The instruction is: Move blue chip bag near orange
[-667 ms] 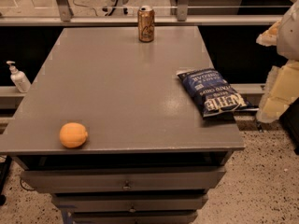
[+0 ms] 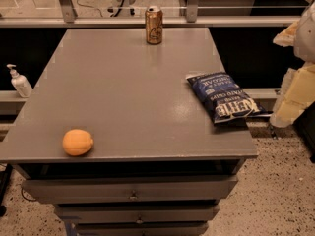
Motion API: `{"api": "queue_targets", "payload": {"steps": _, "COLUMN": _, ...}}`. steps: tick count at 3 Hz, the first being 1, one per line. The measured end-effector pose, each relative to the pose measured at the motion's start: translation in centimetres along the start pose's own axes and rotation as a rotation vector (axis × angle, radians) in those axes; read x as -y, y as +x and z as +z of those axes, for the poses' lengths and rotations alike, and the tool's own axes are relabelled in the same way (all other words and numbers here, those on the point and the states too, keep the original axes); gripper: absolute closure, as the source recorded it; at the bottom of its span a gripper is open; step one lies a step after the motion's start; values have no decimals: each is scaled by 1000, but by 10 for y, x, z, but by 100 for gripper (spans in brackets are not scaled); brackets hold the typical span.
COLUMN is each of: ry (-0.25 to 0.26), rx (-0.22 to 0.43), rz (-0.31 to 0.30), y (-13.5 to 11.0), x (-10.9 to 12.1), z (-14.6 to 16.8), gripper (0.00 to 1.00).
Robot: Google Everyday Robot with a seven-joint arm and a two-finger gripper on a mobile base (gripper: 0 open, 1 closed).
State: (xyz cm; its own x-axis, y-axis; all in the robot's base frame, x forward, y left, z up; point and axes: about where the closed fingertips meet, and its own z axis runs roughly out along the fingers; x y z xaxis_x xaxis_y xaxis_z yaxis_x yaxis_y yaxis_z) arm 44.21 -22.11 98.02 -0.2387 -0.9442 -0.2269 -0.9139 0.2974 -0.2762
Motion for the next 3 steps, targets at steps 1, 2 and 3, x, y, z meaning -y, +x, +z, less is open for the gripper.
{"api": "queue_targets", "payload": {"steps": 1, "ry": 58, "rx": 35, "rz": 74, "y": 11, "x": 12, "z": 11, "gripper": 0}}
{"api": "queue_targets", "payload": {"steps": 2, "ry": 119, "rx": 101, "rz": 199, "y": 29, "x": 32, "z": 40, "gripper": 0}}
{"api": "queue_targets", "payload": {"steps": 3, "ry": 131, "rx": 200, "rz": 322, "y": 41, "x": 49, "z": 73, "gripper": 0}}
